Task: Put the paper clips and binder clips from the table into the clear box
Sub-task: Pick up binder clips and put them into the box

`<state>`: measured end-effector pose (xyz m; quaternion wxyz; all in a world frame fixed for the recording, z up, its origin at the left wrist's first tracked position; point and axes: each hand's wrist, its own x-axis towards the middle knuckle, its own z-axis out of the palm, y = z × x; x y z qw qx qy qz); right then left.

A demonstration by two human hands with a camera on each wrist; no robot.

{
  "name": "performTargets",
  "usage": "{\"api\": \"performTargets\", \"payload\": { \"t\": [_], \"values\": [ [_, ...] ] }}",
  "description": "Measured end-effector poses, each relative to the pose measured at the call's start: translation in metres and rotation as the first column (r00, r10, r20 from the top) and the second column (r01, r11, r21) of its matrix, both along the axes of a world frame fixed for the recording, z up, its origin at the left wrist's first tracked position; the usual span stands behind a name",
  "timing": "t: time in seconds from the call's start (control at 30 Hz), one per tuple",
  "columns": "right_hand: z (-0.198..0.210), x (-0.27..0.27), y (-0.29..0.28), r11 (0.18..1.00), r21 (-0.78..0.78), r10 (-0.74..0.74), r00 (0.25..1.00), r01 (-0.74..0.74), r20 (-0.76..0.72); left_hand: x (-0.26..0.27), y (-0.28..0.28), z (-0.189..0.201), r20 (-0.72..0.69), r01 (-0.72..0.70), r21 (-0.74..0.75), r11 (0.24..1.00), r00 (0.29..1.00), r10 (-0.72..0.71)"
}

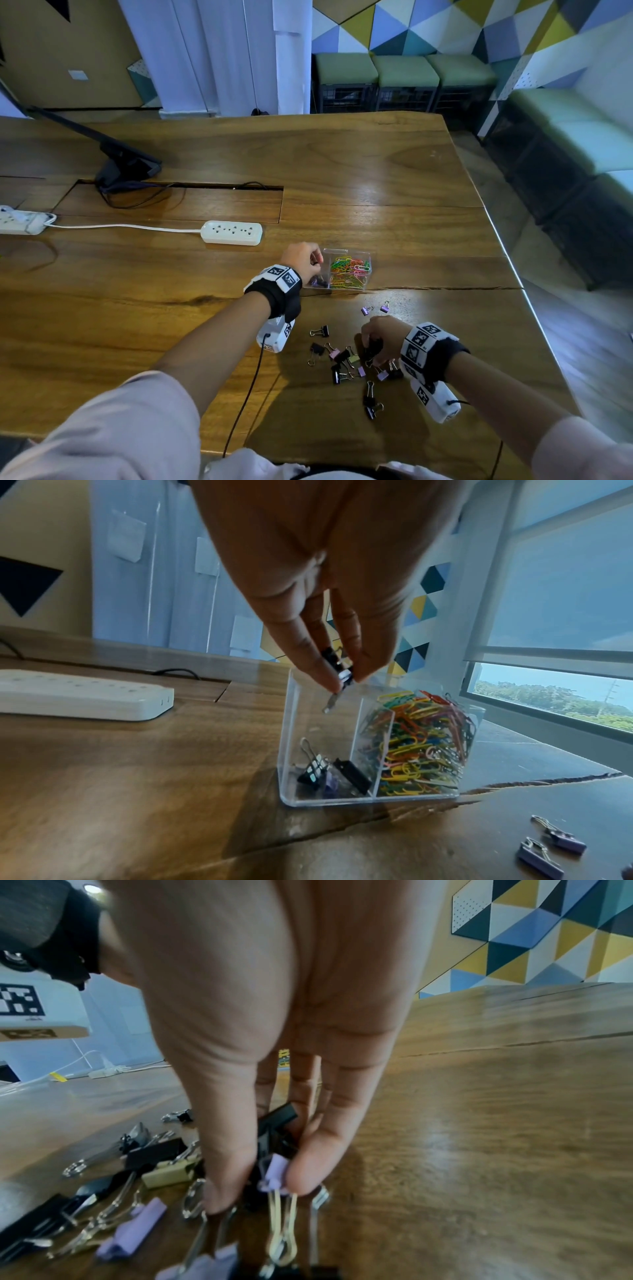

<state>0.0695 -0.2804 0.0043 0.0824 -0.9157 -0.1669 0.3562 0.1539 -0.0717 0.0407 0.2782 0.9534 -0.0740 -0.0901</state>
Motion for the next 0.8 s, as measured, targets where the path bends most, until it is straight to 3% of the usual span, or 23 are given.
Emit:
{"api": "performTargets", "payload": {
  "t": [0.3, 0.4, 0.57, 0.7, 0.8],
  "values": [
    [-0.001, 0.000, -0.002, 1.000, -0.005, -0.005, 1.000, 0.005, -0.001, 0.002, 0.000, -0.009, -0.026, -0.020, -0.020, 1.000, 0.999, 0.019],
    [-0.001, 0.000, -0.003, 1.000, 0.006, -0.029, 1.000, 0.029, 0.002, -0.003, -0.001, -0.007, 0.040, -0.016, -0.030, 0.999, 0.999, 0.017],
    [0.000, 0.000, -0.006, 0.997, 0.030, -0.069, 0.998, 0.069, 0.009, -0.034, -0.004, -0.015, 0.161, 0.171, 0.003, 0.985, 0.972, -0.169],
    [0.001, -0.001, -0.009, 0.996, 0.054, -0.072, 0.996, 0.070, 0.043, -0.069, -0.004, -0.030, -0.045, 0.392, 0.168, 0.905, 0.920, -0.390],
    [-0.001, -0.001, -0.008, 0.996, 0.048, -0.073, 0.995, 0.069, 0.074, -0.094, -0.007, -0.044, -0.271, 0.490, 0.268, 0.829, 0.864, -0.424]
  ]
}}
